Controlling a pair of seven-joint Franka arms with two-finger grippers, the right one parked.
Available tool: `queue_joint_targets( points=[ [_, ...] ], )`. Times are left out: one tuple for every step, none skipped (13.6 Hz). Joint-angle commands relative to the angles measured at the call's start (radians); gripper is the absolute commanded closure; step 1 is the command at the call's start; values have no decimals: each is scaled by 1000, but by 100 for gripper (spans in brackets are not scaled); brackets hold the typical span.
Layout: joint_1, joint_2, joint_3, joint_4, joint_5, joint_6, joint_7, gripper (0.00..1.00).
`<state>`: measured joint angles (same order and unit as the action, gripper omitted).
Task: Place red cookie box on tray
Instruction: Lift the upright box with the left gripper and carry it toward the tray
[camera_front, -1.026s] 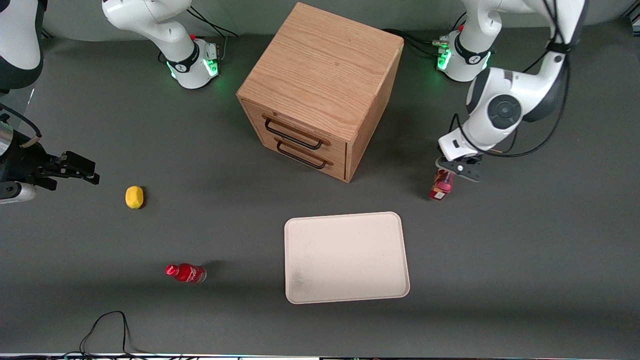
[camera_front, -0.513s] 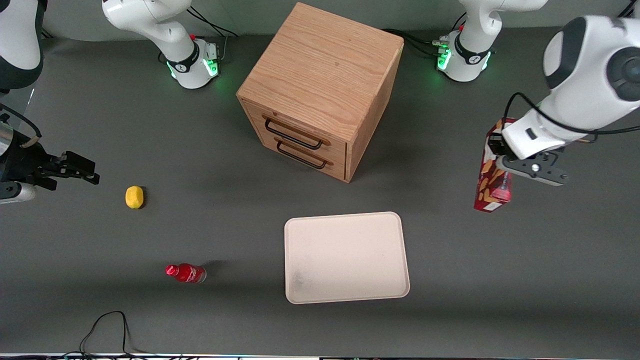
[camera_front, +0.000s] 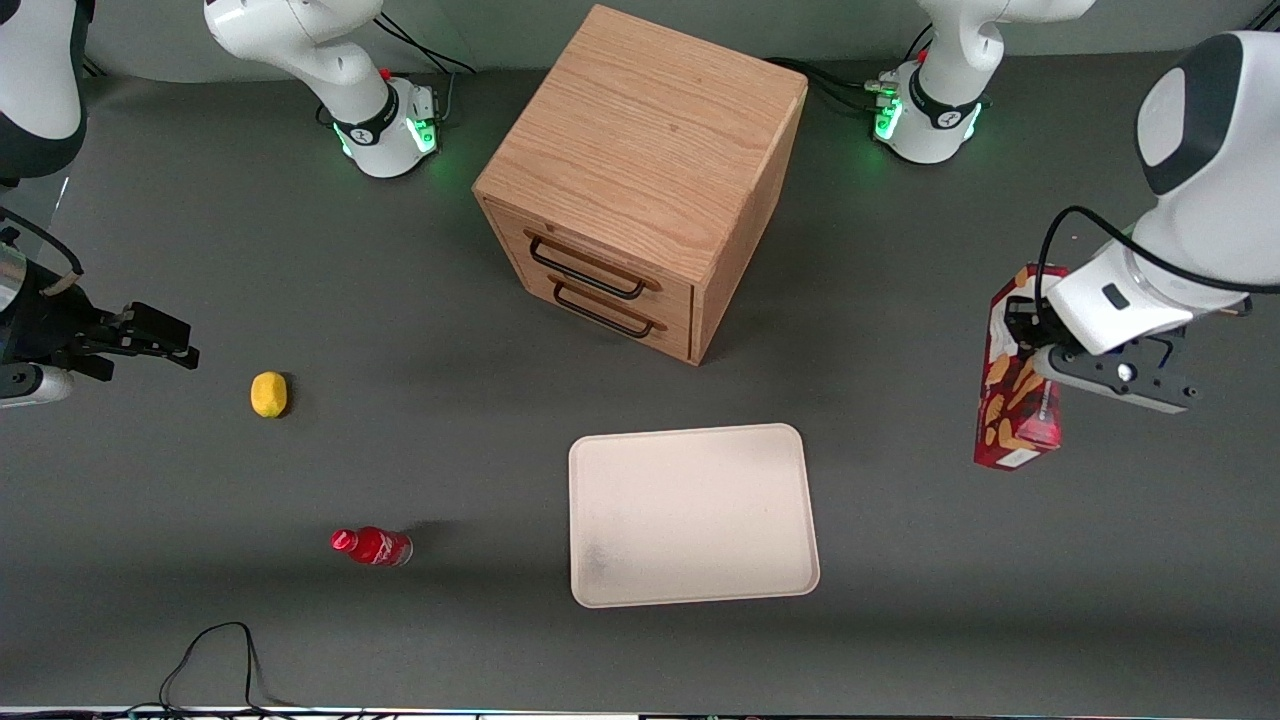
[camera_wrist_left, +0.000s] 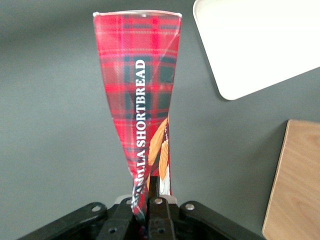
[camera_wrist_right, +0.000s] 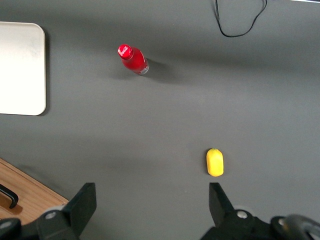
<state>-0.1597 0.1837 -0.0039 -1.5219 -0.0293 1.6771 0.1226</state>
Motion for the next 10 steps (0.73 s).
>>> queue_joint_targets(
  points=[
    [-4, 155, -11, 224, -55, -80, -162, 100],
    [-14, 201, -16, 279, -57, -79, -223, 100],
    [-29, 255, -24, 340, -58, -77, -271, 100],
    [-41, 310, -31, 400, -58, -71, -311, 100],
    [-50, 369, -42, 460, -58, -65, -357, 100],
    [-57, 435, -59, 530, -57, -65, -400, 100],
    [-66, 498, -71, 593, -57, -62, -435, 100],
    [-98, 551, -70, 638, -54, -39, -457, 100],
    [-125, 580, -62, 646, -47, 1, -469, 100],
    [-153, 624, -53, 658, -35, 12, -477, 100]
  ],
)
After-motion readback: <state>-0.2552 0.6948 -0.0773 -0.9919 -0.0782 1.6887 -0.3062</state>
